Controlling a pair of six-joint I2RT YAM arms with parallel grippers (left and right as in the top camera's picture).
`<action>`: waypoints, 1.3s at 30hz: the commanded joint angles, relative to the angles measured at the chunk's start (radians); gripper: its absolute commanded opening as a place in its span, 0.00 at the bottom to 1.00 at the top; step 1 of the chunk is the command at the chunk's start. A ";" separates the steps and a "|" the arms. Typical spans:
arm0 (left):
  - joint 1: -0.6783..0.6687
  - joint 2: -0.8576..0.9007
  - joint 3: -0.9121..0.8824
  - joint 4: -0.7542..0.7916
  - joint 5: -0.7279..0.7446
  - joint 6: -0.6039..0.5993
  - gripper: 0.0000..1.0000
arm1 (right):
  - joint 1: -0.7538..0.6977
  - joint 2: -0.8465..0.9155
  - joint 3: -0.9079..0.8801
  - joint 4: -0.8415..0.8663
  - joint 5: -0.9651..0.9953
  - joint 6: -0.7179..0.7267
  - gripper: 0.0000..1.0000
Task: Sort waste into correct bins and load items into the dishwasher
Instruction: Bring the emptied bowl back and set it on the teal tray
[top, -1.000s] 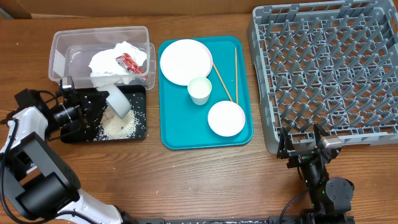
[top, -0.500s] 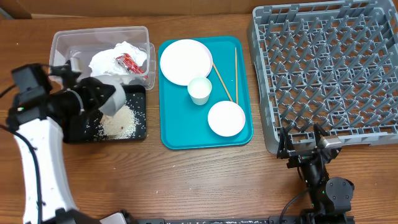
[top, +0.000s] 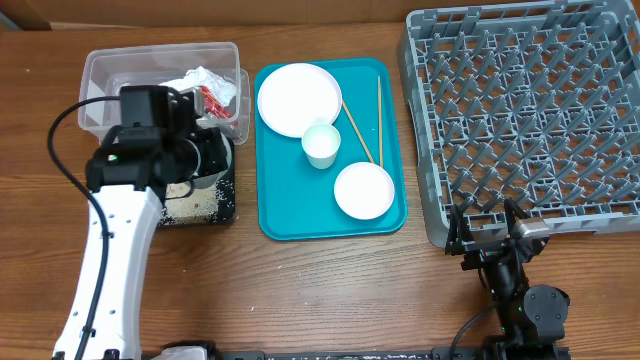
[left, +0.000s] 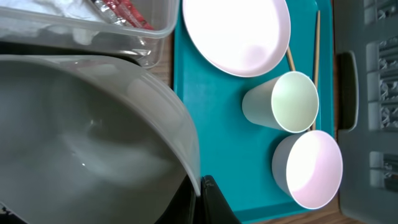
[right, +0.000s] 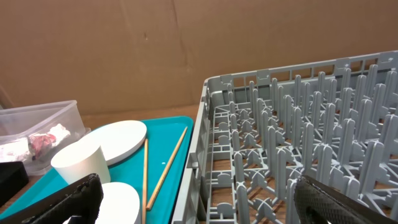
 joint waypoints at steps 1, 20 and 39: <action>-0.099 -0.013 0.035 0.015 -0.087 0.047 0.04 | 0.006 -0.010 -0.010 0.004 0.006 0.002 1.00; -0.484 0.229 0.035 -0.055 -0.288 0.166 0.04 | 0.006 -0.010 -0.010 0.004 0.006 0.002 1.00; -0.536 0.365 0.036 -0.003 -0.258 0.155 0.40 | 0.006 -0.010 -0.010 0.004 0.006 0.002 1.00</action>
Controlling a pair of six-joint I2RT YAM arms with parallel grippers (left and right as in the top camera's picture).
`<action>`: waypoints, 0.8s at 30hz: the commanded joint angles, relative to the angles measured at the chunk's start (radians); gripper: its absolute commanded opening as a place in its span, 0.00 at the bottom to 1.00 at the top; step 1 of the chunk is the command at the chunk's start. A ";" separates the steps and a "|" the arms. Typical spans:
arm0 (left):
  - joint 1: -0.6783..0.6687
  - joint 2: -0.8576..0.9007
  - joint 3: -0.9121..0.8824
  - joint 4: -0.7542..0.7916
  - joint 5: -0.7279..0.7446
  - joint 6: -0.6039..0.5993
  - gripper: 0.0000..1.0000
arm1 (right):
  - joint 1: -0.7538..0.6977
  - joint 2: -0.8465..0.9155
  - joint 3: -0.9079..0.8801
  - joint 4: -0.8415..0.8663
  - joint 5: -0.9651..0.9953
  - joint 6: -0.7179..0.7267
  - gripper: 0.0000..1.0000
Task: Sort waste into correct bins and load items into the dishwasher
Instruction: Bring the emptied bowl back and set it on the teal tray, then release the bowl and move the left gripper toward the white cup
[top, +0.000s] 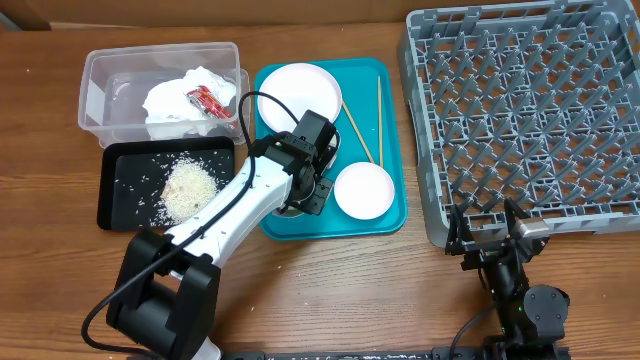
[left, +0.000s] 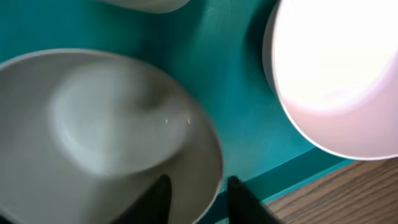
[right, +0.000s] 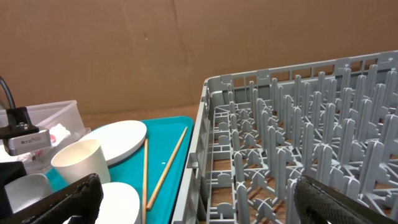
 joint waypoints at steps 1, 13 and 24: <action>-0.006 -0.001 0.026 -0.004 0.011 0.012 0.43 | 0.006 -0.010 -0.010 0.004 0.006 0.002 1.00; -0.006 -0.003 0.355 -0.320 0.011 0.013 0.52 | 0.006 -0.010 -0.010 0.004 0.006 0.002 1.00; -0.006 -0.003 0.462 -0.337 0.011 0.017 0.51 | 0.006 -0.010 -0.010 0.004 0.006 0.002 1.00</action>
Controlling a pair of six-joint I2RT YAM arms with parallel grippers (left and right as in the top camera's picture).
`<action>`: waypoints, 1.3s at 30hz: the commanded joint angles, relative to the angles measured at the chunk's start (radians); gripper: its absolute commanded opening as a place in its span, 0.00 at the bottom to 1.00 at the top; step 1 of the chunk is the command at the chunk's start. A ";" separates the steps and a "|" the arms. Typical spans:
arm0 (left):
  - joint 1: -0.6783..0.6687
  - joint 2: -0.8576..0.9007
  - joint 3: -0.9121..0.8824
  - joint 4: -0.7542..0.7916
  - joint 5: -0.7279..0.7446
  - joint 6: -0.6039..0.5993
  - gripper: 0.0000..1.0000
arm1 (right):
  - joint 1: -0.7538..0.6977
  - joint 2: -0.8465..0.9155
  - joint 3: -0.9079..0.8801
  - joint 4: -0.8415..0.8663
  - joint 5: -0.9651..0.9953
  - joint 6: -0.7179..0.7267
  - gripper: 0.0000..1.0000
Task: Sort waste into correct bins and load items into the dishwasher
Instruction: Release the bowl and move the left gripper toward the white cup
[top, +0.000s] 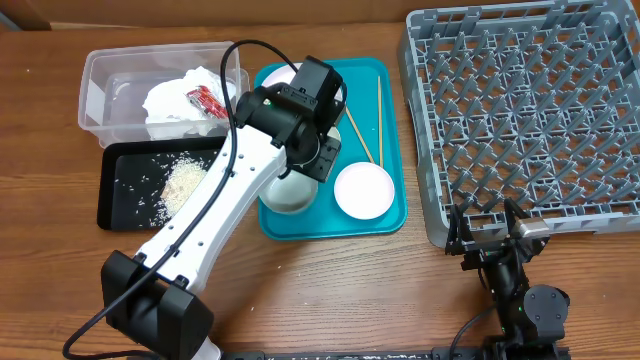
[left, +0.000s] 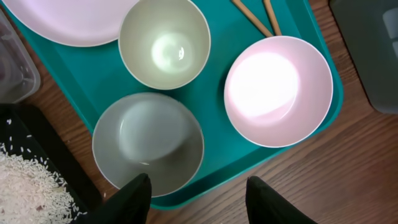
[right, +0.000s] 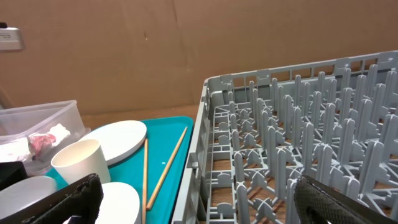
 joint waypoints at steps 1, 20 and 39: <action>-0.006 -0.005 0.028 -0.003 0.008 0.015 0.50 | 0.006 -0.010 -0.010 0.004 0.006 0.002 1.00; -0.005 -0.005 0.058 -0.003 0.008 0.031 0.58 | 0.006 -0.010 -0.010 0.004 0.006 0.002 1.00; -0.005 -0.005 0.188 -0.061 0.027 -0.095 0.71 | 0.006 -0.010 -0.010 0.004 0.006 0.002 1.00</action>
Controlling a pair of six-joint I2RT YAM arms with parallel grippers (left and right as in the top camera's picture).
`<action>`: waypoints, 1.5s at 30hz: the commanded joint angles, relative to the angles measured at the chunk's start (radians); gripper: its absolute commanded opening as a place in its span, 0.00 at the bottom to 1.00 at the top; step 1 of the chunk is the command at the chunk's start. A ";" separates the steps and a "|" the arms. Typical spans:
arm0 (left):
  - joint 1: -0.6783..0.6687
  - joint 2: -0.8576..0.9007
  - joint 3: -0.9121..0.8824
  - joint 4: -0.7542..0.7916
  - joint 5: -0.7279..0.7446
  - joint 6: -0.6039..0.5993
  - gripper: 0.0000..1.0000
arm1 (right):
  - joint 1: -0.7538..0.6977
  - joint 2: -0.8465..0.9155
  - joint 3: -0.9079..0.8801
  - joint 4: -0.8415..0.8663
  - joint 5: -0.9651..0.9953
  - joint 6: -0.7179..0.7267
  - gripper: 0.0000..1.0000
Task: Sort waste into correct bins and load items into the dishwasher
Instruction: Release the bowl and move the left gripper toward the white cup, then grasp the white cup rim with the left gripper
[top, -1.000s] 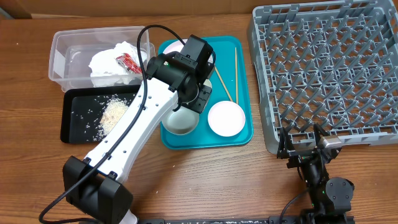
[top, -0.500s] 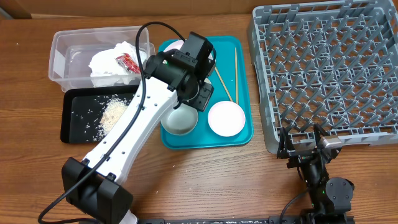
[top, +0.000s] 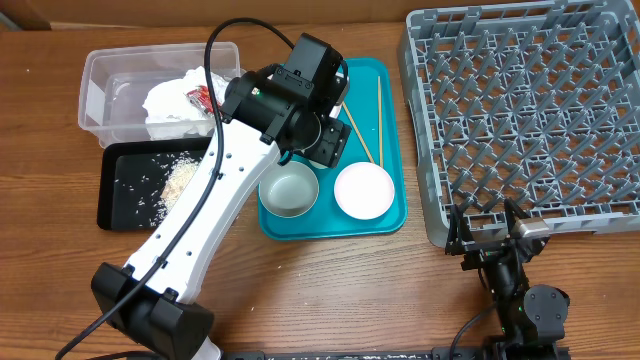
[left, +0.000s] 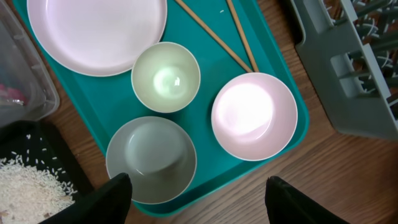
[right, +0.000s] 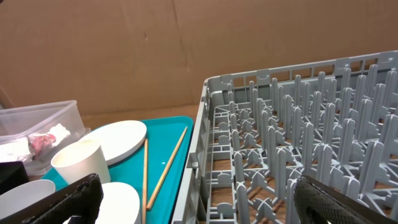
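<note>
A grey bowl (left: 151, 160) sits empty on the teal tray (left: 205, 81), beside a white bowl (left: 254, 115), a pale cup (left: 165, 78), a white plate (left: 96, 31) and two chopsticks (left: 214, 34). My left gripper (left: 199, 202) hangs open above the tray with nothing between its fingers; the overhead view shows the left gripper (top: 323, 140) over the cup. The grey dish rack (top: 520, 110) stands at the right. My right gripper (right: 202, 202) rests open by the rack's near corner.
A clear bin (top: 110, 90) with crumpled waste stands at the far left. In front of it lies a black tray (top: 120, 195) strewn with rice. The white arm (top: 200, 230) crosses from the table's front edge to the teal tray.
My left gripper stands higher above the teal tray, so the wrist view takes in more of it and the rack. The grey bowl stays where it was. The right arm has not moved.
My left gripper held the grey bowl tilted at the black tray by the clear bin. Then the bowl was down on the teal tray with the fingers at its rim. Then the gripper was open above it, and now it is higher still.
</note>
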 joint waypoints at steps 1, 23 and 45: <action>-0.005 -0.005 0.025 0.001 0.011 -0.074 0.71 | 0.006 -0.010 -0.010 0.004 0.006 0.001 1.00; 0.052 0.062 0.025 0.051 -0.011 -0.262 0.73 | 0.006 -0.010 -0.010 0.011 -0.010 0.010 1.00; 0.171 0.419 0.025 0.220 0.098 -0.282 0.20 | 0.006 -0.010 -0.010 0.006 -0.013 0.211 1.00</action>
